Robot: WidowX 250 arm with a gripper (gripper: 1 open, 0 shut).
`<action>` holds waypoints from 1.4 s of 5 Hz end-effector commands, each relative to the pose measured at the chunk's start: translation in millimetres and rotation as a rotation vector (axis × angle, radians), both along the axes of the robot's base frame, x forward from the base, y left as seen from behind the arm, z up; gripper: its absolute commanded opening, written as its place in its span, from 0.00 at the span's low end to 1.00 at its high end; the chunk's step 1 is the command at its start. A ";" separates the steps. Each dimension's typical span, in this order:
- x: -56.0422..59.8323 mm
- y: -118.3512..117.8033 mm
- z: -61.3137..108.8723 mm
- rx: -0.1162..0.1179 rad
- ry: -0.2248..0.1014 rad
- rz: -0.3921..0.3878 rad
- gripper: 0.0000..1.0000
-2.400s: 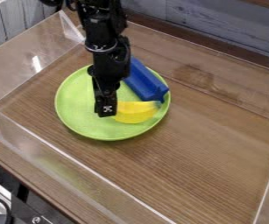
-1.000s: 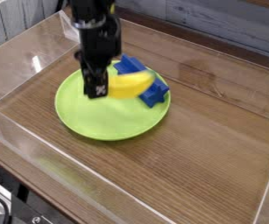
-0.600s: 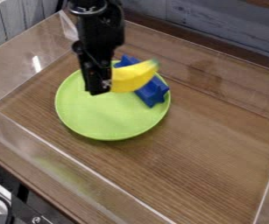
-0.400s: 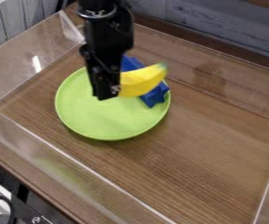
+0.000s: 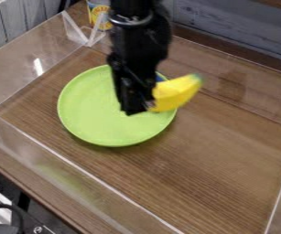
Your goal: Remove the banana from inside the green plate and put it on the table
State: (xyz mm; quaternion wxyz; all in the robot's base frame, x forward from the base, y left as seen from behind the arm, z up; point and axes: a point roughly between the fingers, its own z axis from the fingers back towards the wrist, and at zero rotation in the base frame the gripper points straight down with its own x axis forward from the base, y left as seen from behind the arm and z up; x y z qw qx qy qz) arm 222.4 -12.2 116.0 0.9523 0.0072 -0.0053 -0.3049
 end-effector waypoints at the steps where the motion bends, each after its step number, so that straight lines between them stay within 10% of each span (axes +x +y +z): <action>1: -0.2 -27.6 0.1 -0.002 -0.062 0.006 0.00; 5: -1.1 -62.5 -48.8 0.013 -0.046 -0.034 0.00; 7: -13.8 -77.8 -39.9 0.027 -0.033 0.033 0.00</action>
